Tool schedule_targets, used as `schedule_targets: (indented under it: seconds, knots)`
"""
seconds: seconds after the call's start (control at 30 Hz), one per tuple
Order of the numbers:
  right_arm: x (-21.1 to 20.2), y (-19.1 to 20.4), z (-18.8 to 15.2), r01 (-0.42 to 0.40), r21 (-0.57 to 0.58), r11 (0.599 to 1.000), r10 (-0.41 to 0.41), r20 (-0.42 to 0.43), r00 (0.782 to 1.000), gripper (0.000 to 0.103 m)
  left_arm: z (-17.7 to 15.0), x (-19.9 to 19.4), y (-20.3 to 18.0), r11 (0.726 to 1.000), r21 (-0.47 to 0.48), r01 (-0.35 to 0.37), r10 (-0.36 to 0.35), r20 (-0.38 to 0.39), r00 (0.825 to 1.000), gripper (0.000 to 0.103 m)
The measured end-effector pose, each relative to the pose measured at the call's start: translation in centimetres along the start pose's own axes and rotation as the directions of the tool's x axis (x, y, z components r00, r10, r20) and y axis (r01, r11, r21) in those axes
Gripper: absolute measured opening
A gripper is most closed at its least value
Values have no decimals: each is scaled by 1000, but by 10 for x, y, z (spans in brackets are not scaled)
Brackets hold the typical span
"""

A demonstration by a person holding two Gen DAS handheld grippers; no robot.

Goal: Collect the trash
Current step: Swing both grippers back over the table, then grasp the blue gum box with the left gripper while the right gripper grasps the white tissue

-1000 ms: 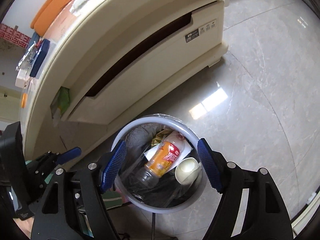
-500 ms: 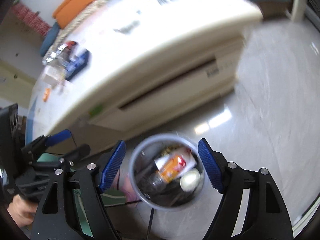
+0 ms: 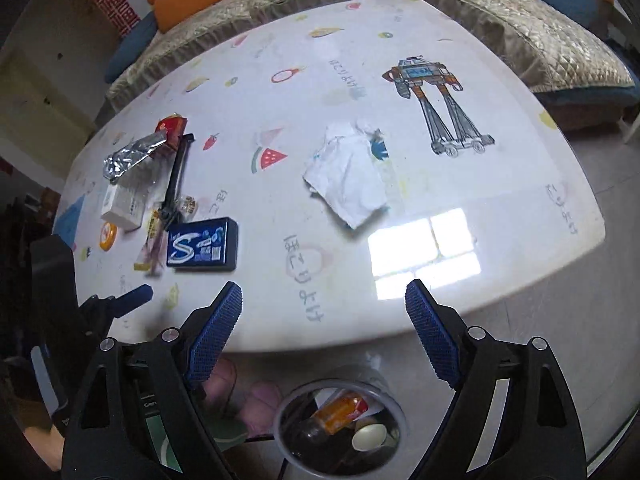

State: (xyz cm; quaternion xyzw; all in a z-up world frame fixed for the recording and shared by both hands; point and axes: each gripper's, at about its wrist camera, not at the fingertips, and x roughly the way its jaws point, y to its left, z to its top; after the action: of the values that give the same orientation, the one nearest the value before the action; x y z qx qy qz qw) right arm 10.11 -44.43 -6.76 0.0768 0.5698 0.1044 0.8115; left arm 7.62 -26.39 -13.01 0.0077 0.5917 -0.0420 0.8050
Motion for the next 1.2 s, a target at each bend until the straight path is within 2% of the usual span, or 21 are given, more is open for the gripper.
schedule_targets:
  seconds: [0.1,0.23,0.33,0.5,0.63,0.77,0.83,0.9,0.93,1.03,1.07,1.1,1.13,1.2]
  knots:
    - [18,3,19,-7,-18,1000,6,-15,1000,84,12,11,6,999,-27,-25,25,-19,1000,96]
    - [41,1,38,-11,-29,1000,10,-37,999,84,29,20,13,996,-66,-54,53,-9,999,96]
    - [56,-3,45,-8,-30,1000,7,-54,999,84,40,29,10,997,-59,-52,50,-21,999,96]
    - [76,-4,54,-7,-42,999,4,-76,997,84,50,42,10,993,-58,-99,98,-29,995,96]
    - [86,-3,62,14,-52,999,-18,-78,997,84,54,48,16,992,-94,-84,83,-14,996,98]
    - [95,1,67,44,-78,996,-50,-80,996,82,59,50,13,993,-81,-85,86,1,996,98]
    - [102,3,68,52,-87,995,-60,-93,994,74,59,50,13,994,-75,-75,77,15,997,97]
    - [108,3,68,48,-84,995,-57,-118,991,54,56,49,14,995,-71,-67,69,21,997,96]
    - [110,4,68,54,-85,995,-64,-117,991,52,55,49,14,995,-69,-65,67,17,998,95]
    - [110,2,69,62,-72,995,-70,-108,992,40,55,50,15,996,-64,-61,63,17,998,95]
    - [110,1,69,75,-68,995,-82,-107,991,30,55,50,15,996,-62,-60,62,21,998,95]
    - [109,-1,69,73,-61,995,-79,-107,991,15,55,51,15,996,-61,-60,61,23,998,95]
    - [109,-3,69,55,-48,997,-60,-111,992,10,55,52,16,997,-60,-56,57,23,998,95]
    - [106,-5,68,67,-47,997,-71,-98,993,6,54,51,16,997,-53,-52,54,25,998,95]
